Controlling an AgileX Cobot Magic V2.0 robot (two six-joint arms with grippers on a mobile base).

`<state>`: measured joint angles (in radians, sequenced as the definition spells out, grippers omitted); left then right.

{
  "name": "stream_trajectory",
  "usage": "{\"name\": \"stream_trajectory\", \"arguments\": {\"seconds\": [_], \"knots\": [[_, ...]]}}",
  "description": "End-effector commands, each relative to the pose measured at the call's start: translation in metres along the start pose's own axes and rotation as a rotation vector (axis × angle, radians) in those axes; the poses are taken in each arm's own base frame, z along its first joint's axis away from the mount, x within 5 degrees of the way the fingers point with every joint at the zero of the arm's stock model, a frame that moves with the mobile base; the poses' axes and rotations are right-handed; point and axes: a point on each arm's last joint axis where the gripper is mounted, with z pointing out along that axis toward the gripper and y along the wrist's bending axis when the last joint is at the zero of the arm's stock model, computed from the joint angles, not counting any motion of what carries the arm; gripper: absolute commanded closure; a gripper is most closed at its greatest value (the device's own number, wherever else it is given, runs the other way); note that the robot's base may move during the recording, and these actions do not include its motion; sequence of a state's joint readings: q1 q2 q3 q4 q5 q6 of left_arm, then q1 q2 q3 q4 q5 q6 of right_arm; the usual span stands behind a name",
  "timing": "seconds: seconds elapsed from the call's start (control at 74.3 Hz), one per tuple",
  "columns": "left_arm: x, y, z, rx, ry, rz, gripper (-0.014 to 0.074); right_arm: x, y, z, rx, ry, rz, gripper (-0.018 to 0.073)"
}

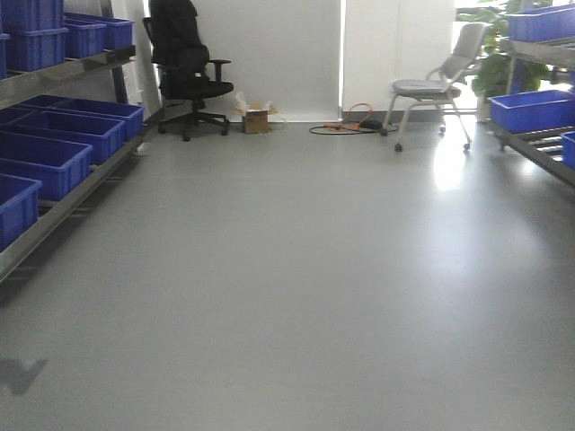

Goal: Pick and sort blue part to right shelf
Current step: 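Drive the base up to the shelf of open blue bins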

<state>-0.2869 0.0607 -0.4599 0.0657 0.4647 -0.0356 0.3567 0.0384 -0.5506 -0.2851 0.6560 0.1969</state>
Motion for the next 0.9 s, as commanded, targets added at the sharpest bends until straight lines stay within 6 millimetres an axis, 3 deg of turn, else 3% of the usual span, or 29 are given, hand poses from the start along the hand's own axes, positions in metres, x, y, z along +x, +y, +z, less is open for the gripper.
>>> {"name": "stream_trajectory", "arguments": {"seconds": [0.0, 0.889], "knots": [[-0.0162, -0.0001, -0.0013, 0.009, -0.100, 0.000, 0.0283, -0.0162, 0.0001, -0.0015, -0.004, -0.104, -0.023, 0.0223], [-0.0162, -0.0001, -0.0013, 0.009, -0.100, 0.000, 0.0283, -0.0163, 0.0001, -0.0015, -0.004, -0.105, -0.023, 0.0223]]}}
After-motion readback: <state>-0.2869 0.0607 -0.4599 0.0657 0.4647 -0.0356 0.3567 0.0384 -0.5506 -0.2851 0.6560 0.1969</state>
